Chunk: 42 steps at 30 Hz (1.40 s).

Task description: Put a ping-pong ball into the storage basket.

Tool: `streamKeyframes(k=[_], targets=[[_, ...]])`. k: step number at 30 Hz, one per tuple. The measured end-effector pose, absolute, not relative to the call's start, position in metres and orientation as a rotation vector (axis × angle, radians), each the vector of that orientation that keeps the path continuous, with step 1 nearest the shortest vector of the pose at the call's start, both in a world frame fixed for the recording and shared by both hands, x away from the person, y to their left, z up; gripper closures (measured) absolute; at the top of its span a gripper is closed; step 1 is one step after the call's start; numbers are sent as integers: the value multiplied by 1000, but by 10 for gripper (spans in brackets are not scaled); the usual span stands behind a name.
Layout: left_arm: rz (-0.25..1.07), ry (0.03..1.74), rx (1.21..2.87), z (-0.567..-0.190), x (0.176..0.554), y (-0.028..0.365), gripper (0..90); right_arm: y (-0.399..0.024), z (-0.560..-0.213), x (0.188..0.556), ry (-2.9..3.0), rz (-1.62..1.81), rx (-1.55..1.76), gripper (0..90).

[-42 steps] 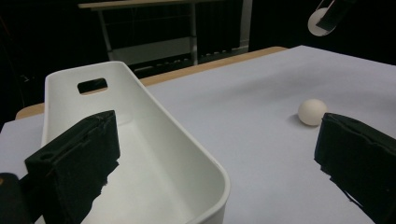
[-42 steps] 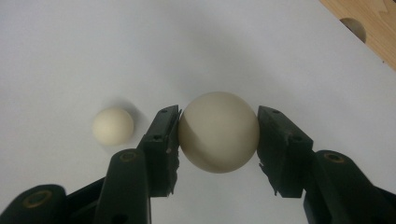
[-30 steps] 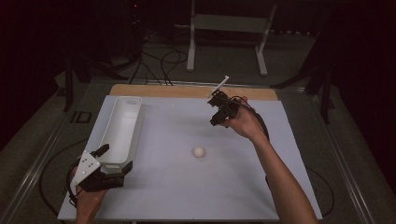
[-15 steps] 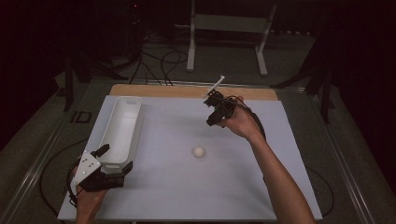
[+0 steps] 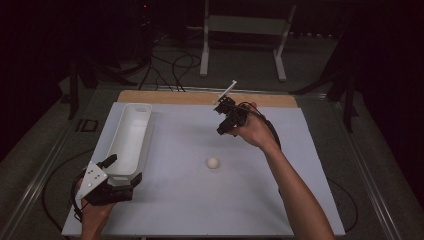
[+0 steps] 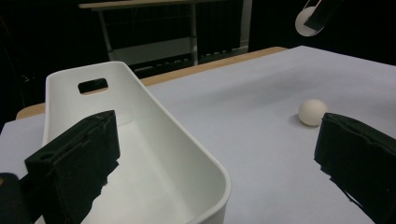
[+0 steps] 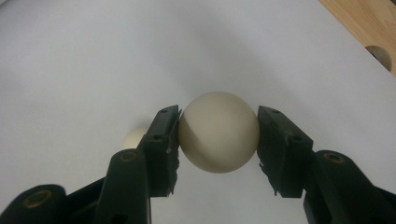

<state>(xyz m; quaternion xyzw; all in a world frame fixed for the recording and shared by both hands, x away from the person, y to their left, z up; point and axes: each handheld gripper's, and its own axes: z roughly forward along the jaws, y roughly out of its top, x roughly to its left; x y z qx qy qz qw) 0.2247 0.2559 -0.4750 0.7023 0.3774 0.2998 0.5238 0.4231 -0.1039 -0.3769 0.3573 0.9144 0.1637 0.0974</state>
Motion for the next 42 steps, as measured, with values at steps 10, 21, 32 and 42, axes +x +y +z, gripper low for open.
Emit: streamKeyframes(k=[10, 21, 32, 42], targets=[[719, 903, 1678, -475, 224, 256, 7, -97, -378, 423, 2723, 498, 1037, 503], [719, 904, 1678, -475, 225, 256, 7, -87, -376, 422, 2732, 512, 1006, 504], [719, 903, 1676, -475, 224, 256, 7, -77, -377, 421, 2741, 539, 989, 503], [720, 902, 1677, -475, 224, 257, 7, -67, -375, 420, 2753, 562, 964, 504]])
